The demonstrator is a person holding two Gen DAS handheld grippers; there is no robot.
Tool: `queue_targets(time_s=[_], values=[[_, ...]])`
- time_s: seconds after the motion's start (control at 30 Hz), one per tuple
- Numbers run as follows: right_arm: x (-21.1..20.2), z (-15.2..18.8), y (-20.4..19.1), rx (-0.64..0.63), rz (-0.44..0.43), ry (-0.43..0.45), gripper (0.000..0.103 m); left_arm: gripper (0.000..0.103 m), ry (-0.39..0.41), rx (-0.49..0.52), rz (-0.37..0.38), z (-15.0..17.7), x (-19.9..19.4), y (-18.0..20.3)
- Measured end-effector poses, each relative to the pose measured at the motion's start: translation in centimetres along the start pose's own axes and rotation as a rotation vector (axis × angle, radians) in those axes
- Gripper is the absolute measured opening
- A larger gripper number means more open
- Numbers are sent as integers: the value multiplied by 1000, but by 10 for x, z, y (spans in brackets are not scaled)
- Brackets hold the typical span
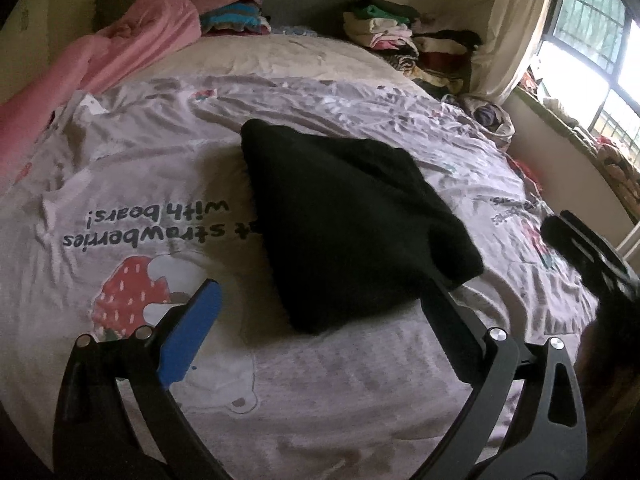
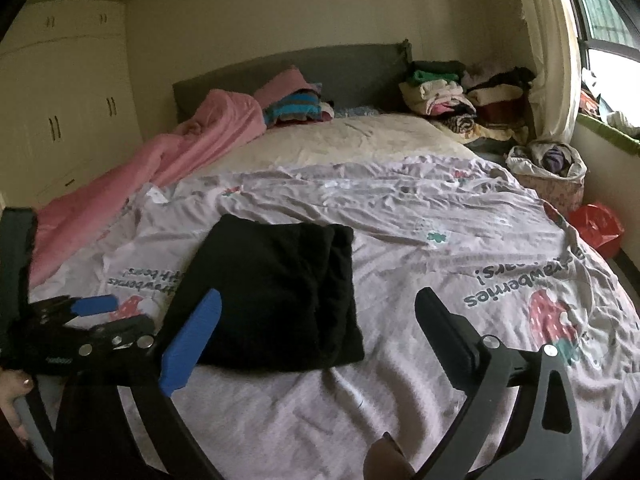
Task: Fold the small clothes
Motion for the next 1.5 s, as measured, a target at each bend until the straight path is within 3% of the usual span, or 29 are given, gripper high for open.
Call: queue_targets(time_s=[0.2, 0.4, 0.43, 0.47, 0.5, 0.53, 0.57, 0.63, 0.73, 0.9, 1.0, 1.1, 1.2, 1.23, 1.33, 1.43, 1.5], values=[[80, -30, 5, 13, 15, -144, 96, 93, -58, -58, -12, 2, 28, -16], [169, -39, 7, 28, 94, -289, 95, 93, -97, -84, 6, -3, 56, -22], [182, -38, 8, 27, 113, -312, 91, 93, -97, -81, 8, -3, 57, -21], [191, -36, 10, 23, 121, -333, 82, 93, -97, -79, 12, -4, 60, -21], [203, -31, 10, 13, 106, -381, 55, 93, -98, -83, 18, -5, 62, -21], [208, -29, 10, 28, 67, -401, 20, 93, -98, -87, 25, -6, 63, -21], [207, -30, 8, 50, 32, -398, 13, 93, -96, -90, 31, -6, 64, -21], [195, -38, -3, -26, 29, -332, 11, 93, -92, -84, 25, -7, 63, -20], [186, -44, -7, -71, 57, -253, 11, 93, -79, -85, 33, -6, 60, -19], [195, -27, -1, -117, 133, -274, 16, 93, -73, -67, 35, -3, 52, -14], [179, -29, 6, -73, 148, -248, 36, 93, -72, -58, 31, 0, 47, -12], [145, -32, 12, -33, 117, -193, 41, 93, -58, -56, 32, 2, 38, -12], [100, -32, 11, -25, 78, -125, 70, 93, -30, -56, 32, 4, 24, -10], [87, -31, 10, -30, 74, -103, 75, 93, -22, -55, 34, 5, 19, -10], [44, -26, 5, -39, 41, -41, 77, 93, 8, -43, 29, 8, 2, -5], [4, -15, 1, -41, 26, 12, 91, 93, 41, -21, 22, 15, -17, 0], [-22, -5, -3, -47, 20, 48, 92, 93, 56, -12, 13, 22, -28, 3]])
Point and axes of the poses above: each gripper's, at about its wrist camera, not at the fingertips, and x roughly the way its jaws point, y to its right, z to its underside, the point moved 3 cm from there along x, roughly the way its jaws point, and after that the axes turned 12 degrees about x, right-handed, at the moved point
